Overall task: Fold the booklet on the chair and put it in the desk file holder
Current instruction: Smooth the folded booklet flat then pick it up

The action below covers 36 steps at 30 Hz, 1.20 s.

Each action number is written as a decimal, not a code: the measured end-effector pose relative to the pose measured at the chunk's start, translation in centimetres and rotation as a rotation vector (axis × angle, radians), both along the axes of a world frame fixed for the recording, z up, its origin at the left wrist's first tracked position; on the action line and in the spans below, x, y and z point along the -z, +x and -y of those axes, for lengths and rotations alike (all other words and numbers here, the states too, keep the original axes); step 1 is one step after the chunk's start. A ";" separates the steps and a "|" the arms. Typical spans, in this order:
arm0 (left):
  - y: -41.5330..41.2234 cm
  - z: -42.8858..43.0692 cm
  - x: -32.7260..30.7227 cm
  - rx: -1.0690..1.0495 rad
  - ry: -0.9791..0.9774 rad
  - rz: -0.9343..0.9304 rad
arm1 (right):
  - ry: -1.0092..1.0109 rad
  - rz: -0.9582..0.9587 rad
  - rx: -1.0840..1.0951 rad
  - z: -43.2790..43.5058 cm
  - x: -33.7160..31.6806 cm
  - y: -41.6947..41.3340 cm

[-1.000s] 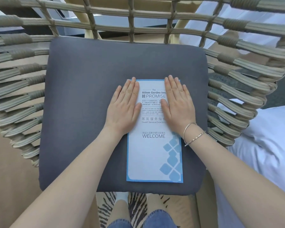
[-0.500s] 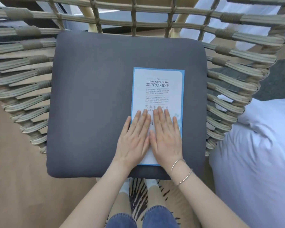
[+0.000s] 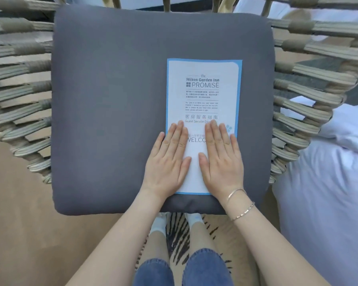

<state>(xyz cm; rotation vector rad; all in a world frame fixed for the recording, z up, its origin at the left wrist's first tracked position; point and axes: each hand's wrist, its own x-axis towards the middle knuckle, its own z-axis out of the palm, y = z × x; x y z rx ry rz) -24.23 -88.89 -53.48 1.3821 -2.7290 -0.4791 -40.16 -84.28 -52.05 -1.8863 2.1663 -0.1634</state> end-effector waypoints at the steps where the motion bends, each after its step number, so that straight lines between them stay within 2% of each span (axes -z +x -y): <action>1: 0.5 0.1 -0.1 -0.008 -0.004 0.015 | -0.001 -0.009 0.002 -0.2 -0.2 -0.6; 10: 1.6 0.0 0.8 0.000 -0.030 0.025 | -0.004 -0.032 -0.024 -1.0 0.8 -1.5; 16: 1.4 0.0 0.3 -0.007 0.035 0.062 | 0.073 -0.001 -0.007 -0.9 0.3 -1.3; 21: 1.2 0.4 -2.7 0.003 0.154 0.129 | 0.208 0.042 -0.024 -0.3 -3.3 -1.2; 25: 1.4 1.4 -5.9 0.017 0.177 0.131 | 0.187 0.090 0.015 -0.3 -6.9 -2.9; 31: 1.5 2.2 -8.2 -0.168 0.267 0.063 | 0.166 0.173 0.209 1.4 -9.9 -3.8; 36: -0.5 2.5 -7.8 -0.432 0.405 -0.163 | 0.208 0.320 0.369 3.0 -8.4 -2.8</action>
